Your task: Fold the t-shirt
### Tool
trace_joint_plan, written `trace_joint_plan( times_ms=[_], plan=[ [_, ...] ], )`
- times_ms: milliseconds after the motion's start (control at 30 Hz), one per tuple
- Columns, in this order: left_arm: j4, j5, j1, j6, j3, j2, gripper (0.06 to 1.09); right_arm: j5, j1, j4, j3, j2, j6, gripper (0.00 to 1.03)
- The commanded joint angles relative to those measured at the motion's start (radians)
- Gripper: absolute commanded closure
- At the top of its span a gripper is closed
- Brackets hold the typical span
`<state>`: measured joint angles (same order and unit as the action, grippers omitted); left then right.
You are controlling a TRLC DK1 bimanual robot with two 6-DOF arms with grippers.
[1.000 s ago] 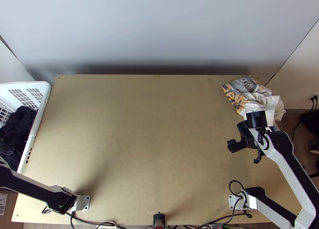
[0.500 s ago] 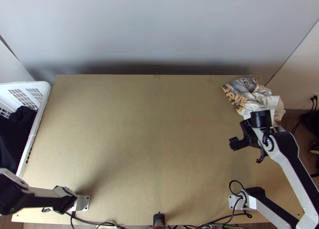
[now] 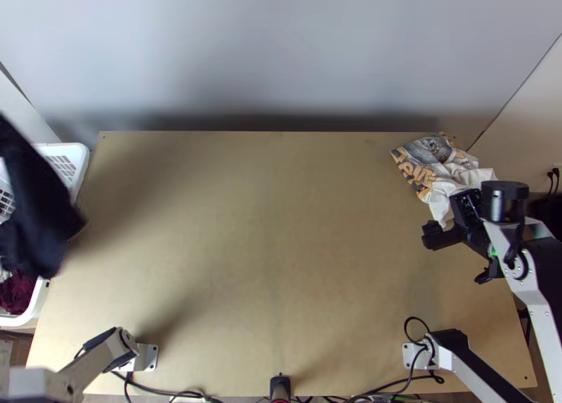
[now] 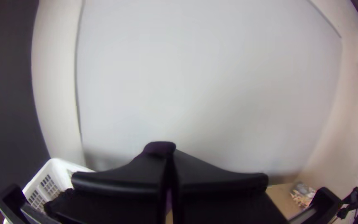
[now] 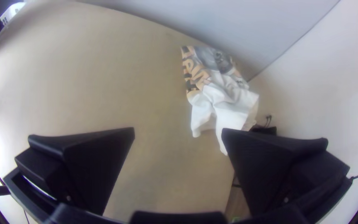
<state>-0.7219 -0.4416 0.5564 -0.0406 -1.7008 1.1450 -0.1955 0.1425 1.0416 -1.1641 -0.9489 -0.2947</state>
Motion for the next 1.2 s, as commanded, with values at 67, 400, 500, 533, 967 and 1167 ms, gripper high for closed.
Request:
trace_joint_plan(
  times_ms=[67,400,500,533,967,1167],
  plan=[
    [-0.154,0.006,-0.504,-0.142,-0.103,-0.044,1.05,-0.002,0.0,0.029,0.011,0.05,0.04,0.05],
    [-0.208,-0.02,-1.026,-0.314,-0.132,0.052,1.05,-0.002,-0.004,0.043,0.05,0.071,0.04,0.05],
    [-0.214,-0.019,-1.104,-0.309,-0.132,0.098,1.05,-0.002,-0.007,0.046,0.053,0.071,0.04,0.05],
    [-0.218,-0.019,-1.129,-0.306,-0.131,0.114,1.05,-0.002,-0.012,0.046,0.053,0.071,0.04,0.05],
    [-0.186,0.021,-1.402,-0.297,-0.385,0.364,1.05,-0.002,-0.07,0.048,0.049,0.076,0.045,0.05],
    [-0.172,0.035,-1.469,-0.295,-0.511,0.521,1.03,-0.002,-0.077,0.048,0.05,0.075,0.045,0.05]
  ],
)
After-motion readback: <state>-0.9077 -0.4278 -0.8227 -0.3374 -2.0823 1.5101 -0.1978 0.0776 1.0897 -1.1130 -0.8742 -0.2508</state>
